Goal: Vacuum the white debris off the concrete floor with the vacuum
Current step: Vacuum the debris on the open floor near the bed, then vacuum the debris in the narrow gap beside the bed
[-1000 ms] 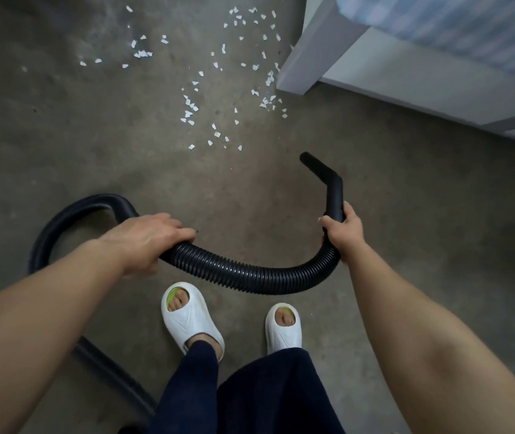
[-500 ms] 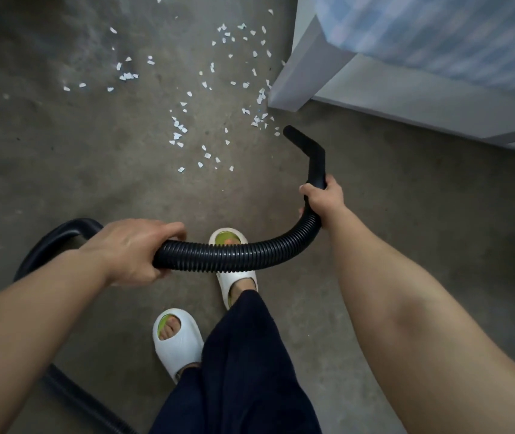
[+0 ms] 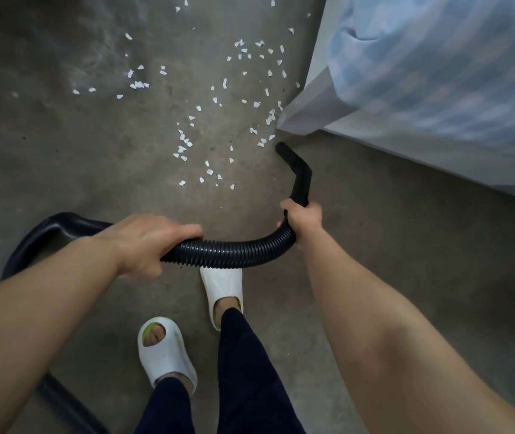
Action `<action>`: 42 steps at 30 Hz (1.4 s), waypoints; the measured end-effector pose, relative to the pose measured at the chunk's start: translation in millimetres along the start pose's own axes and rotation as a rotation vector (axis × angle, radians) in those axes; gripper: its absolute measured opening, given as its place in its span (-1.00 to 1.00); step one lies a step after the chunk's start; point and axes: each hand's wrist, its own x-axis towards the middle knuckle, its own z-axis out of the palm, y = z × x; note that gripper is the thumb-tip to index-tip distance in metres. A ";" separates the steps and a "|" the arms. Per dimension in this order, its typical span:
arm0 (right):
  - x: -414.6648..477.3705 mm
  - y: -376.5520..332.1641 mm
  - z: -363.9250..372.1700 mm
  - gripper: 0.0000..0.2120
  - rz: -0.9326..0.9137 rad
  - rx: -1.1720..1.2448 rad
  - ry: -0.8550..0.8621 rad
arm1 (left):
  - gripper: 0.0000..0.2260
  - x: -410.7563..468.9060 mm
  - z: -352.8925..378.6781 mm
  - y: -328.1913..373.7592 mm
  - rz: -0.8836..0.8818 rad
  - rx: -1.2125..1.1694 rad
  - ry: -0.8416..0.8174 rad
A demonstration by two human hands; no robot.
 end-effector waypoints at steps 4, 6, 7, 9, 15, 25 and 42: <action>-3.8 -8.1 15.2 -0.59 -0.003 0.053 -0.005 | -0.65 -7.7 -7.8 -13.4 -0.033 0.012 0.017; -6.1 -14.6 25.1 -0.64 0.007 0.058 -0.024 | -0.62 -8.2 -11.8 -16.4 -0.069 0.007 0.004; -7.2 -18.5 30.3 -0.66 0.008 0.050 -0.043 | -0.62 -8.4 -13.2 -17.8 -0.080 0.009 0.000; -8.2 -28.3 43.3 -0.62 -0.012 0.040 -0.065 | -0.68 -10.3 -15.6 -23.2 -0.089 0.022 0.027; 2.0 -68.4 69.0 -0.61 -0.069 0.061 0.022 | -0.58 -5.2 -31.5 -35.9 -0.143 -0.024 0.156; -15.1 -76.3 98.4 -0.41 0.012 0.132 0.073 | -0.69 -14.2 -48.6 -68.7 -0.261 -0.010 0.153; -58.4 -8.0 62.4 -0.67 -0.026 -0.259 -0.054 | -0.79 -45.5 0.2 -29.8 -0.097 -0.049 -0.065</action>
